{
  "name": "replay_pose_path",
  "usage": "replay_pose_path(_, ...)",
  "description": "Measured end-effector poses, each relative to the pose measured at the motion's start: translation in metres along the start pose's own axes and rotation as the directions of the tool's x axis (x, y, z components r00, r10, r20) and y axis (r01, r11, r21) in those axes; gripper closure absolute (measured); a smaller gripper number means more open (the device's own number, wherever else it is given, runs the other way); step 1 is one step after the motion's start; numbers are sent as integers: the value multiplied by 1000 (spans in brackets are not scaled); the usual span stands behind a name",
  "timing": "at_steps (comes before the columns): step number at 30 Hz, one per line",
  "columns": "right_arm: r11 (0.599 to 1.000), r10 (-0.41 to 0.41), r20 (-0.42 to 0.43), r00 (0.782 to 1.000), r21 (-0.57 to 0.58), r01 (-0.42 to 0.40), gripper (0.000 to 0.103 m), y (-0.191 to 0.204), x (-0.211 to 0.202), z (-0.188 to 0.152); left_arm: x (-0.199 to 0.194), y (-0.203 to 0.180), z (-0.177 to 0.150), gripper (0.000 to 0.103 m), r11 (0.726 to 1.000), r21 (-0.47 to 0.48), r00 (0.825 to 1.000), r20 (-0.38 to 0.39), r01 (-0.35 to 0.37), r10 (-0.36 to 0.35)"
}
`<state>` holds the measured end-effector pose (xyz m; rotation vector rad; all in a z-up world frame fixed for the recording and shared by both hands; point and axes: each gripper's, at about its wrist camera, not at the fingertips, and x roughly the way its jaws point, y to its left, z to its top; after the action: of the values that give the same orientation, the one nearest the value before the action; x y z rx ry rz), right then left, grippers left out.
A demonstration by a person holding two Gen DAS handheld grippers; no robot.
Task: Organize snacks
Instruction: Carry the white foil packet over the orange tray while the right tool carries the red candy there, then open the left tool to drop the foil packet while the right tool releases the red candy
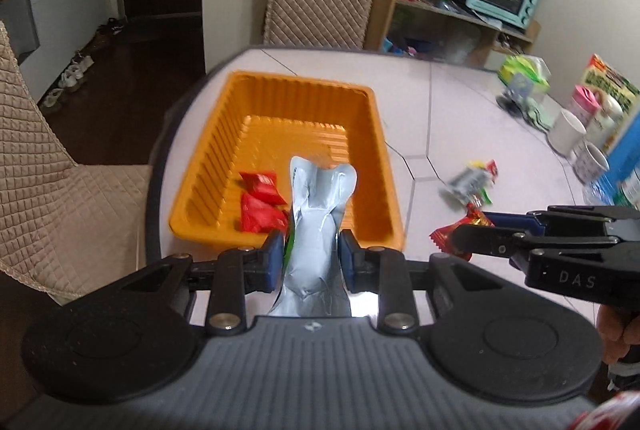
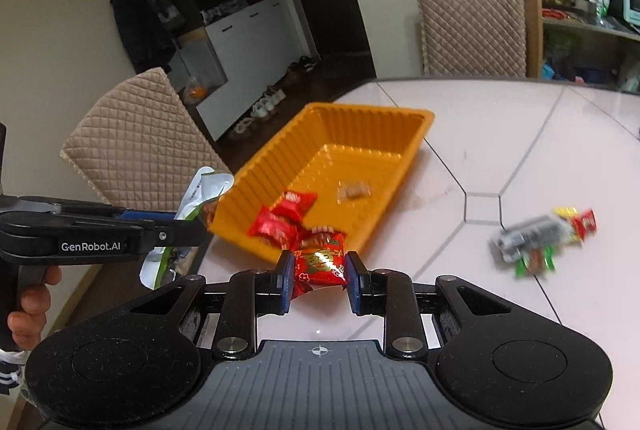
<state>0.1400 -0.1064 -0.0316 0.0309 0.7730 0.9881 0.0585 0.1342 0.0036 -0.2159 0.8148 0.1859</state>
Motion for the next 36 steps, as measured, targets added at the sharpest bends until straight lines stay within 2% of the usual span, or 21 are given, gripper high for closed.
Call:
replay_pose_path(9, 999, -33, 3, 999, -21, 33, 76, -6, 43, 36, 31, 8, 41, 76, 1000, -10, 1000, 25, 3, -3)
replay_pose_path(15, 998, -54, -12, 998, -42, 54, 76, -13, 76, 55, 60, 11, 61, 76, 1000, -16, 1000, 13, 8, -8)
replay_pose_path(25, 994, -77, -59, 995, -80, 72, 76, -21, 122, 67, 110, 20, 74, 76, 998, -66, 998, -55, 14, -18)
replay_pose_path(36, 992, -108, -96, 989, -79, 101, 76, -31, 146, 69, 142, 25, 82, 76, 995, -93, 994, -102, 25, -34)
